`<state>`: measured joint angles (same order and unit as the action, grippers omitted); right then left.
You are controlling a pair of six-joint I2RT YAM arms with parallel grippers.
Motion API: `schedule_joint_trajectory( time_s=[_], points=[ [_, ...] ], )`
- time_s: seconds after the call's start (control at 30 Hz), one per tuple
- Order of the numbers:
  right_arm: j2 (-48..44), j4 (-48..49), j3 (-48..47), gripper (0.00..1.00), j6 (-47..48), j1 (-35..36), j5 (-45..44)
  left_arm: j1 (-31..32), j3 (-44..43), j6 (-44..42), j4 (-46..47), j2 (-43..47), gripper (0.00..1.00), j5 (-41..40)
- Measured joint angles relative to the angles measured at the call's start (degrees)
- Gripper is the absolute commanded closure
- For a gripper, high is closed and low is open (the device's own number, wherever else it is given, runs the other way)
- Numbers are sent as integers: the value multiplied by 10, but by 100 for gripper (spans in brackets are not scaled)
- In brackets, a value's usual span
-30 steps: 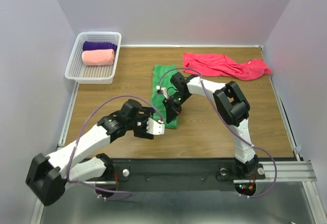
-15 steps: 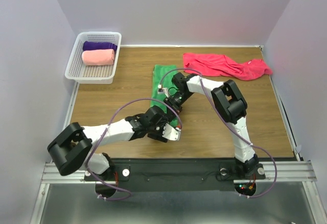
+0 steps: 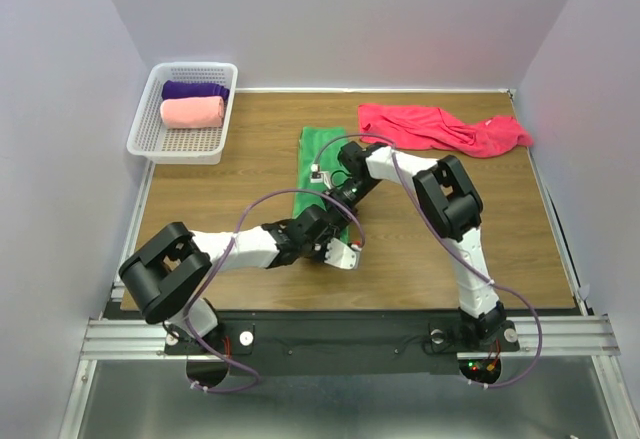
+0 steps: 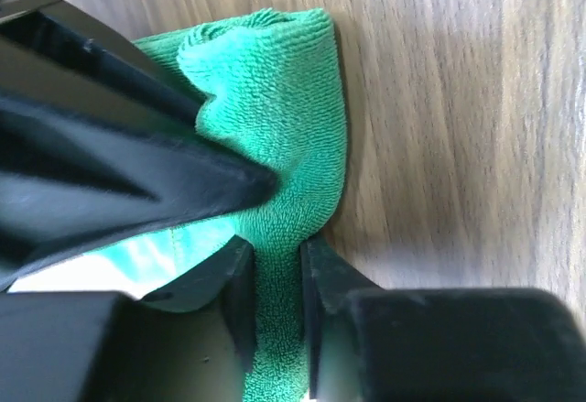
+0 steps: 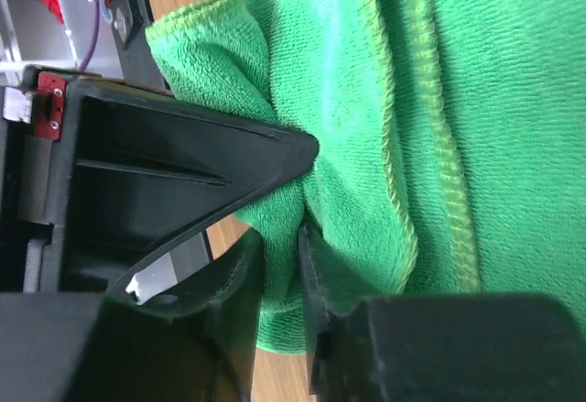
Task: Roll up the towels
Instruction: Roll the towel
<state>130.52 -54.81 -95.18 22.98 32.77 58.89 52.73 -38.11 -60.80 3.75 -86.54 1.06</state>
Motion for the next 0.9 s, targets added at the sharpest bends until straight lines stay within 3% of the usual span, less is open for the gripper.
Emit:
schedule_joint_trajectory(
  time_s=[0.07,0.1,0.17,0.3,0.57,0.63,0.9],
  points=[
    [0,-5,-7,51,0,-3,-1,-1,-10,4,-20,-1,76,10],
    [0,-6,-15,40,-2,-8,-6,-3,-16,7,-35,-1,77,21],
    [-1,-11,-44,27,-4,-28,-14,-4,-24,12,-57,-1,77,35],
    [-21,-11,-108,16,-9,-91,-32,-6,-52,20,-125,-3,77,81],
    [-170,1,-144,10,-11,-211,-93,-59,-187,48,-283,-96,74,219],
    [-231,8,-110,1,-9,-215,-114,-81,-228,52,-326,-127,73,255],
    [-481,9,61,0,20,-196,-146,-180,-433,26,-555,-315,71,436]
  ],
)
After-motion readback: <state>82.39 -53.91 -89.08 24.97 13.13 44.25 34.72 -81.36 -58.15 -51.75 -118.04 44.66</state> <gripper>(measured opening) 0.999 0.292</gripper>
